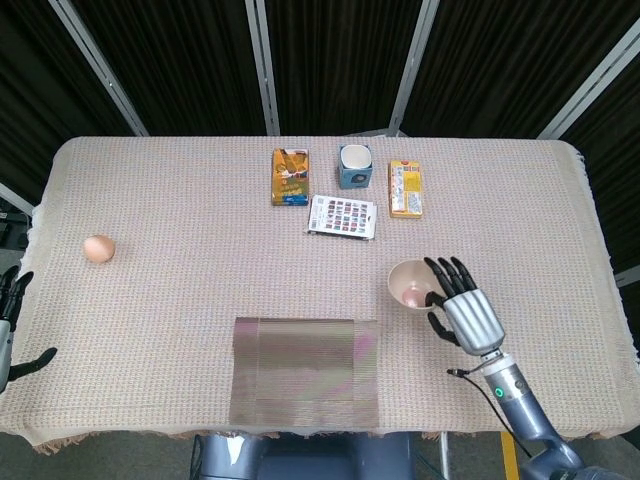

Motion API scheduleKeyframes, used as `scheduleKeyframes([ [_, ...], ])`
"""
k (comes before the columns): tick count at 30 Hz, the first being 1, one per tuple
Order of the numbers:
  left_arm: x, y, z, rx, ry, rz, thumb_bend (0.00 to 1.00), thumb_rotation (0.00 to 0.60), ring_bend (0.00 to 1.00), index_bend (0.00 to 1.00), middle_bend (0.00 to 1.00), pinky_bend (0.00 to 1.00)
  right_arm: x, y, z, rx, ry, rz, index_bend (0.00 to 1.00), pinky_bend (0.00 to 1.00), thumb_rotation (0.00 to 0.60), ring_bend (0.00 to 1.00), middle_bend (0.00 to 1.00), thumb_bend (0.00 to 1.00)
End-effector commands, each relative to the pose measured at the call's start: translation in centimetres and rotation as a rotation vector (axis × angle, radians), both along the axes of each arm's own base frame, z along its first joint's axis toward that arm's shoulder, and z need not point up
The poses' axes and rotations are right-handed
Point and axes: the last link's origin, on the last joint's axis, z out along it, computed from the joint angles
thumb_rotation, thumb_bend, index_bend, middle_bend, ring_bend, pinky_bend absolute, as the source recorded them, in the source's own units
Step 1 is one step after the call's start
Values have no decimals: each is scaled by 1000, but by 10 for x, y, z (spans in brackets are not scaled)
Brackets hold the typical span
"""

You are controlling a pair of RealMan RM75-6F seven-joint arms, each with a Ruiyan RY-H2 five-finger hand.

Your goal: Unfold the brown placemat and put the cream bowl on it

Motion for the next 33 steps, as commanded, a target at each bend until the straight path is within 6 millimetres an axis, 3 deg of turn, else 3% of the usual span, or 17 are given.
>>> scheduleKeyframes([
  [1, 0, 0, 0, 0, -1, 1, 0, 600, 0, 0, 0, 0, -18, -39, 23, -78, 43, -101, 826, 0, 600, 0, 15, 516],
  [7, 1, 0, 0, 5, -1, 2, 0, 600, 0, 0, 0, 0, -50, -75, 32, -132, 157, -245, 826, 0, 600, 0, 16, 516],
  [14, 0, 2, -2, 0, -1, 12, 0, 600, 0, 0, 0, 0, -70, -88, 26, -161, 175, -335, 791, 0, 600, 0, 13, 503],
  [15, 0, 2, -2, 0, -1, 11, 0, 600, 0, 0, 0, 0, -72, -89, 25, -161, 182, -337, 736, 0, 600, 0, 9, 477],
  [16, 0, 2, -2, 2, -1, 10, 0, 600, 0, 0, 0, 0, -74, -88, 24, -160, 192, -338, 559, 0, 600, 0, 4, 370],
  [17, 1, 2, -1, 5, -2, 9, 0, 600, 0, 0, 0, 0, -76, -88, 22, -151, 200, -337, 319, 0, 600, 0, 0, 219],
  [19, 0, 2, 0, 8, -3, 9, 0, 600, 0, 0, 0, 0, -78, -86, 20, -126, 192, -342, 28, 0, 600, 0, 0, 23],
  [20, 0, 2, 0, 9, -3, 10, 0, 600, 0, 0, 0, 0, -79, -85, 20, -117, 182, -344, 0, 0, 600, 0, 0, 0],
  [25, -1, 1, 0, 7, -4, 16, 0, 600, 0, 0, 0, 0, -72, -74, 29, -100, 45, -316, 0, 0, 600, 0, 0, 0],
  [33, 7, -4, -6, -23, -10, -59, 0, 600, 0, 0, 0, 0, -65, -25, 65, -130, -25, -202, 0, 0, 600, 0, 0, 0],
])
